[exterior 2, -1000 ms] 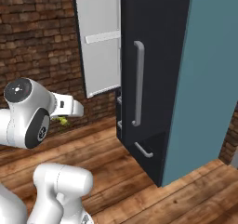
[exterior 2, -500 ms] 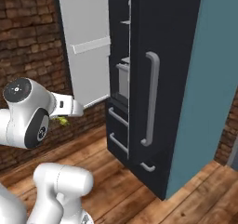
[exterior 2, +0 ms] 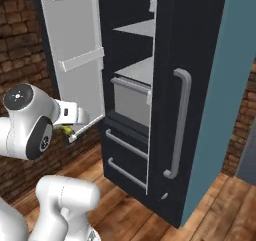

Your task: Place the beer on the top shelf of the fridge to keep it out of children's reach, and place the broccoli and tomato on lower shelves for easy access.

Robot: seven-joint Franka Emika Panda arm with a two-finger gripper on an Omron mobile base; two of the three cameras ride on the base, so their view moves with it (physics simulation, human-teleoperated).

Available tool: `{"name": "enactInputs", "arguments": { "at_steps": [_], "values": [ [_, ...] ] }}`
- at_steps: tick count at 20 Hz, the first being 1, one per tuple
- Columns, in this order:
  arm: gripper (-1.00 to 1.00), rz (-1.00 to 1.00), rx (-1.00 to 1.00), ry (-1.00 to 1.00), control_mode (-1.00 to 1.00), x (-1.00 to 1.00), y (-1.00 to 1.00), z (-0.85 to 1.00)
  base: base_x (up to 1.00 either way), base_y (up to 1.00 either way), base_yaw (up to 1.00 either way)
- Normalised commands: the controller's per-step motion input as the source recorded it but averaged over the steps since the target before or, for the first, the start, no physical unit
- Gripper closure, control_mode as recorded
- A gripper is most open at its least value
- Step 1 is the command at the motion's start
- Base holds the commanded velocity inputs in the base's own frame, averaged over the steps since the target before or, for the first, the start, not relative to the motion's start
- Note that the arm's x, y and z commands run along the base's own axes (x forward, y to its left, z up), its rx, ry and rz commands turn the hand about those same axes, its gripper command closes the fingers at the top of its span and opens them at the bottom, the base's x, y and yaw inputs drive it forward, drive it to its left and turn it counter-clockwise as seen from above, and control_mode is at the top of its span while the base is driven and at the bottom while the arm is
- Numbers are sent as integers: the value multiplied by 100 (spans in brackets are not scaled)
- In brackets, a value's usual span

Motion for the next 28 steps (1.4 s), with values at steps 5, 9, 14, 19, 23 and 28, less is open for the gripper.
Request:
{"name": "enactInputs", "arguments": {
  "at_steps": [5, 9, 14, 19, 23, 28],
  "values": [
    [100, 0, 0, 0, 100, 0, 0, 0, 70, 36, -36],
    [100, 0, 0, 0, 100, 0, 0, 0, 68, 26, -37],
    [100, 0, 0, 0, 100, 0, 0, 0, 67, 24, -37],
    [100, 0, 0, 0, 100, 0, 0, 0, 64, 31, -37],
    [100, 0, 0, 0, 100, 0, 0, 0, 54, 38, -35],
    [100, 0, 0, 0, 100, 0, 0, 0, 46, 28, -32]
  ]
}}
